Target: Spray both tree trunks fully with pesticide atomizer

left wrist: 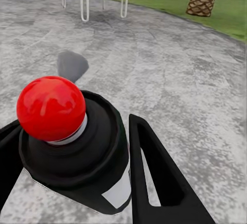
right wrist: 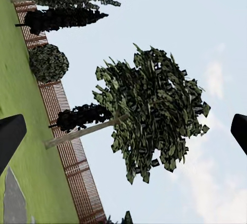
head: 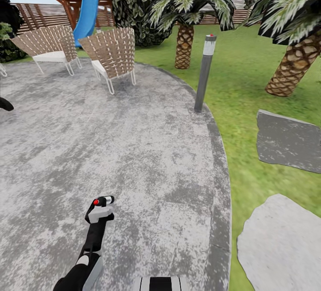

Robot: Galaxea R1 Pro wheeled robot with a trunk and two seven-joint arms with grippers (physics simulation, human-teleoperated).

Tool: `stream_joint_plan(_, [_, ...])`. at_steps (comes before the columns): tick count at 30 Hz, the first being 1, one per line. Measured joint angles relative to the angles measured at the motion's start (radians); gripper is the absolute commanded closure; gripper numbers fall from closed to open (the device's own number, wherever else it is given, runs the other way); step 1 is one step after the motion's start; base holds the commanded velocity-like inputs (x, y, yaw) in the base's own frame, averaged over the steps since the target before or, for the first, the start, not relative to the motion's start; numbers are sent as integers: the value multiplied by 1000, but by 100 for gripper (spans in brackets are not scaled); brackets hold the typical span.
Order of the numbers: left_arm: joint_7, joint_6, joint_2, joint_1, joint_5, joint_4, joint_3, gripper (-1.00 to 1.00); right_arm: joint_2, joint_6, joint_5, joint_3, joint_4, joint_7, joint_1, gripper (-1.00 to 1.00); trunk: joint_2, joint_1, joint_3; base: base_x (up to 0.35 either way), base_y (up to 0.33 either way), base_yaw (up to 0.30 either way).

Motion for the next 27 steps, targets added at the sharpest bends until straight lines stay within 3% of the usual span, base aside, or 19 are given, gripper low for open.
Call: stream_joint_plan(27, [0,1,0,1,0,0,0,100,1,1,-4,1,-13,11,-1,-100,6,-12,104,0,0,0])
